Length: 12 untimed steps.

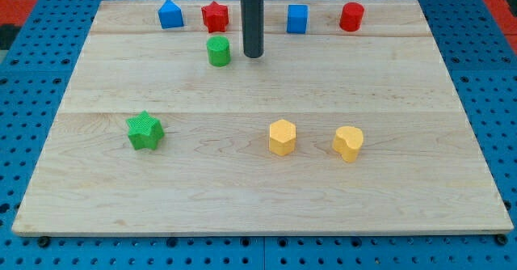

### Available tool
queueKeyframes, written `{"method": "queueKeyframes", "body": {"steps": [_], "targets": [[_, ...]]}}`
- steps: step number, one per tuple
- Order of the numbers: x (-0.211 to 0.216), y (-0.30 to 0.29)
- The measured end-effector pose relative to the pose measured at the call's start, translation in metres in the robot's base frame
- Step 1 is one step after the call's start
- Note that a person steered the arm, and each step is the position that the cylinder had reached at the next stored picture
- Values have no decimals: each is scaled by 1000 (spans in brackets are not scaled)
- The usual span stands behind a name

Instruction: Push green star towards the center

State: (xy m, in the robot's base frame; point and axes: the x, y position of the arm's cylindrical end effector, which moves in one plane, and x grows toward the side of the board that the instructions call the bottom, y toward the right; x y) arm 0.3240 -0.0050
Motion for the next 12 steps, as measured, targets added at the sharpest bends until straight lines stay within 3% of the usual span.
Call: {"method": "queueKeyframes", "body": {"steps": [2,5,7,10,12], "targets": [[75,-11],[133,-97],[181,-118],[215,-208],[208,-218]]}}
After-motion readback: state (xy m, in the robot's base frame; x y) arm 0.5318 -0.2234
